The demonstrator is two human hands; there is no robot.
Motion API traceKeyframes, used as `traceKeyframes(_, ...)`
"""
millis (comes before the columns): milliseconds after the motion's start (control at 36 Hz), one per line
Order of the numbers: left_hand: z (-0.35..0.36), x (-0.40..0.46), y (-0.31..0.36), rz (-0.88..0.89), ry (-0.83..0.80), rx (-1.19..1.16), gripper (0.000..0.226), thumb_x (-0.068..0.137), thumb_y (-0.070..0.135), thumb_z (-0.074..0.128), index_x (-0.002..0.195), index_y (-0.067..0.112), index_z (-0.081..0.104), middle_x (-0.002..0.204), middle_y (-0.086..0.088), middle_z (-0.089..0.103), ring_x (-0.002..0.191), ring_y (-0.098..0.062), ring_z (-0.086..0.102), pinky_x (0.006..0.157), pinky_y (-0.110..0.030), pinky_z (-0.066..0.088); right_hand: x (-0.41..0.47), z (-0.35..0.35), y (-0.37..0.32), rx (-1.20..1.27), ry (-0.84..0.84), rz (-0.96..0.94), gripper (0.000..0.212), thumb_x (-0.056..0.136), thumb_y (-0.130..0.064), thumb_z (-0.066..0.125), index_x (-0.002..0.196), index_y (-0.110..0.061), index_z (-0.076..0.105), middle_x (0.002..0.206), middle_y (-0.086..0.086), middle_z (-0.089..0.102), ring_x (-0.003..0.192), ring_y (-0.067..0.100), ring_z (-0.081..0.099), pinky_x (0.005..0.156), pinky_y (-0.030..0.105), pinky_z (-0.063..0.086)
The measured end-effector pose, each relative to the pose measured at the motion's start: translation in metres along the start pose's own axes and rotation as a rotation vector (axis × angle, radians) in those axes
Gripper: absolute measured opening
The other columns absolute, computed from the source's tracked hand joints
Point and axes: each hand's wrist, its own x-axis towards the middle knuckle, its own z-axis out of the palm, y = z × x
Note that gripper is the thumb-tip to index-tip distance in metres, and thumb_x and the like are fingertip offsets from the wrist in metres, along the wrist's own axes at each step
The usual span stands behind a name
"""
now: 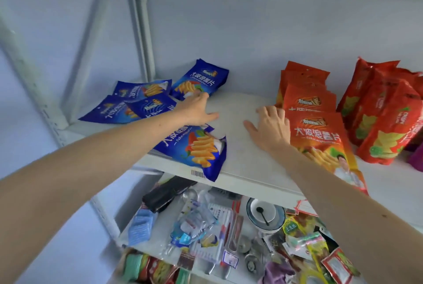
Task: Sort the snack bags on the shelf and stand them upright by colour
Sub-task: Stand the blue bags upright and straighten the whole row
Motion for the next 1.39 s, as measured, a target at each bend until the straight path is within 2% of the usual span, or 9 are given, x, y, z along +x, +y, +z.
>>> traceKeyframes(194, -0.019, -0.034, -0.054, -0.163, -0.263, 0.123, 0.096, 0.078, 0.077, 0.05, 0.15, 0.017, 0.028, 0.156, -0.008, 0.03, 0.142, -0.033, 0.029, 0.11, -0.044, 0.034, 0.001, 0.014, -0.046, 0.257, -0.329, -0.134, 0.071, 0.085, -0.068, 0.054, 0.136, -0.019, 0.049, 0.143, 0.005, 0.047, 0.132, 0.026, 0.039, 0.108, 0.044, 0.035)
traceKeyframes(361, -0.016, -0.049, -0.075, -0.166, -0.42, 0.149, 0.093, 0.081, 0.078, 0.043, 0.152, 0.02, 0.028, 0.157, -0.006, 0.029, 0.142, -0.028, 0.03, 0.113, -0.043, 0.029, 0.004, 0.025, -0.073, 0.336, -0.681, -0.135, 0.085, 0.063, -0.08, 0.066, 0.127, -0.026, 0.051, 0.126, -0.002, 0.059, 0.107, 0.019, 0.058, 0.092, 0.035, 0.048)
traceKeyframes(556, -0.005, -0.048, -0.081, -0.118, -0.289, 0.098, 0.083, 0.09, 0.068, 0.043, 0.153, 0.018, 0.025, 0.161, -0.007, 0.019, 0.149, -0.026, 0.013, 0.119, -0.043, 0.016, 0.016, 0.03, -0.07, 0.379, -0.718, -0.138, 0.073, 0.057, -0.071, 0.079, 0.11, -0.026, 0.059, 0.108, -0.006, 0.065, 0.095, 0.013, 0.063, 0.09, 0.032, 0.052)
traceKeyframes(778, -0.007, -0.017, -0.095, -0.54, -0.086, 0.017, 0.091, 0.085, 0.074, 0.044, 0.154, 0.024, 0.01, 0.16, -0.024, 0.002, 0.146, -0.047, 0.006, 0.115, -0.056, 0.017, 0.033, 0.032, -0.047, 0.378, -0.706, -0.017, 0.072, 0.06, -0.071, 0.077, 0.108, -0.019, 0.062, 0.104, -0.001, 0.068, 0.093, 0.017, 0.064, 0.079, 0.028, 0.049)
traceKeyframes(972, -0.003, 0.011, -0.109, -0.734, -0.002, 0.02, 0.095, 0.076, 0.071, 0.063, 0.147, 0.019, 0.027, 0.158, -0.029, -0.001, 0.145, -0.048, 0.003, 0.114, -0.057, 0.02, 0.042, 0.039, -0.054, 0.398, -0.752, -0.011, 0.078, 0.059, -0.068, 0.079, 0.116, -0.019, 0.058, 0.11, -0.002, 0.066, 0.098, 0.017, 0.064, 0.087, 0.031, 0.052)
traceKeyframes(1056, 0.0, 0.023, -0.125, -0.706, 0.014, -0.03, 0.088, 0.066, 0.076, 0.066, 0.125, 0.012, 0.049, 0.136, -0.017, 0.051, 0.124, -0.038, 0.048, 0.098, -0.046, 0.044, 0.046, 0.038, -0.057, 0.396, -0.771, -0.014, 0.074, 0.062, -0.064, 0.08, 0.116, -0.02, 0.056, 0.112, -0.002, 0.065, 0.099, 0.017, 0.063, 0.091, 0.032, 0.052)
traceKeyframes(1111, -0.001, 0.024, -0.126, -0.645, 0.074, -0.107, 0.075, 0.068, 0.065, 0.074, 0.116, 0.009, 0.056, 0.121, -0.01, 0.061, 0.111, -0.029, 0.057, 0.082, -0.034, 0.047, 0.05, 0.039, -0.059, 0.395, -0.783, -0.01, 0.074, 0.063, -0.062, 0.081, 0.116, -0.02, 0.053, 0.114, -0.002, 0.063, 0.101, 0.017, 0.061, 0.09, 0.031, 0.05)
traceKeyframes(1222, -0.001, 0.026, -0.113, -0.483, 0.264, -0.427, 0.061, 0.071, 0.029, 0.086, 0.118, 0.005, 0.055, 0.12, -0.005, 0.054, 0.109, -0.019, 0.056, 0.083, -0.031, 0.049, 0.055, 0.042, -0.059, 0.437, -0.789, 0.012, 0.075, 0.059, -0.06, 0.085, 0.113, -0.021, 0.05, 0.112, -0.005, 0.062, 0.1, 0.015, 0.062, 0.089, 0.031, 0.051)
traceKeyframes(1389, -0.005, 0.034, -0.086, -0.139, 0.419, -0.497, 0.083, 0.061, 0.017, 0.091, 0.132, 0.009, 0.049, 0.135, -0.009, 0.041, 0.121, -0.021, 0.049, 0.097, -0.038, 0.049, 0.055, 0.037, -0.053, 0.684, -0.749, 0.042, 0.051, 0.066, -0.036, 0.089, 0.102, -0.023, 0.055, 0.097, -0.009, 0.069, 0.083, 0.005, 0.066, 0.07, 0.019, 0.052)
